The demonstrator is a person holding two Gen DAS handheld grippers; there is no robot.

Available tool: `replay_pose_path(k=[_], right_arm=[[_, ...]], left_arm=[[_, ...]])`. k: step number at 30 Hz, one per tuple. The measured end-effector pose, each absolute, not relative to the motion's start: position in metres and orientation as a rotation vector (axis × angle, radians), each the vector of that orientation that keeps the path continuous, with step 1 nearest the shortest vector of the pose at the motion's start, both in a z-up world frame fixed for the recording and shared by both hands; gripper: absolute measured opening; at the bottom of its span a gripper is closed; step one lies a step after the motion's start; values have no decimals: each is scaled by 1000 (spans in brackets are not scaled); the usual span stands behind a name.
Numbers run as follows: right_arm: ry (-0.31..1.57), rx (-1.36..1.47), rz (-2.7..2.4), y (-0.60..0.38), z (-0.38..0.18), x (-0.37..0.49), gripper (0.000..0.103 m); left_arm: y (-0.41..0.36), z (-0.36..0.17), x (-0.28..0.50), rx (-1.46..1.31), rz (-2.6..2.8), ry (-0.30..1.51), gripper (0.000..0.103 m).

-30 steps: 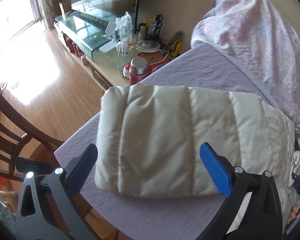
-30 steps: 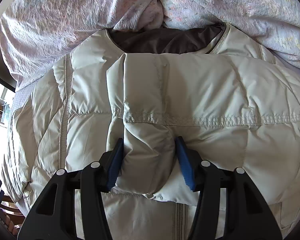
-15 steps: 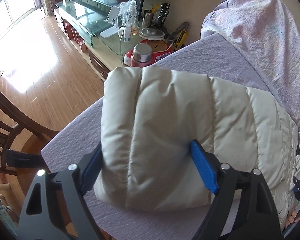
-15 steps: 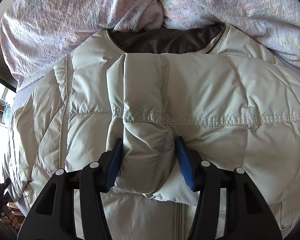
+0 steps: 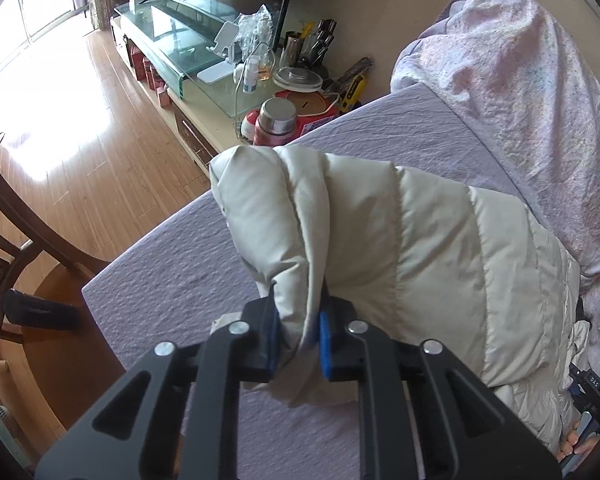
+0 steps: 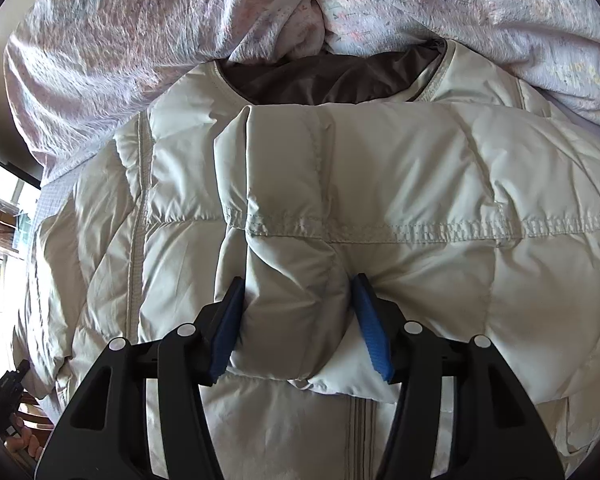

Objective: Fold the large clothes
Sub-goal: 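Grasp the other sleeve cuff with the left tool while the right tool releases, then fold the sleeve with the left tool across the jacket front and release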

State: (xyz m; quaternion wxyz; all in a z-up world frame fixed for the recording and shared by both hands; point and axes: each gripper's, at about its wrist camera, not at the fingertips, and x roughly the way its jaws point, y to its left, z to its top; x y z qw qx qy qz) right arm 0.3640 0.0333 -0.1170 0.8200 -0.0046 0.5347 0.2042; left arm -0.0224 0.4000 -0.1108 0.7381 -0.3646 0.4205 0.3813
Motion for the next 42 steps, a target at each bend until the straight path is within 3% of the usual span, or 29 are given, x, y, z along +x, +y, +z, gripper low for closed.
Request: replay_pose_path(k=[4, 8, 19, 30, 42], right_arm=[[1138, 12, 460, 25, -114, 360, 59], [1127, 23, 489, 18, -109, 355, 68], [1087, 11, 520, -15, -96, 331, 72], [1063, 64, 442, -76, -101, 324, 75], [1055, 127, 400, -131, -103, 320, 75]], left_arm=[[391, -88, -12, -771, 812, 893, 12], [374, -53, 12, -714, 750, 845, 12], [281, 22, 129, -601, 457, 770, 12], [141, 22, 225, -473, 157, 821, 12], [40, -20, 280, -442, -19, 948, 12]])
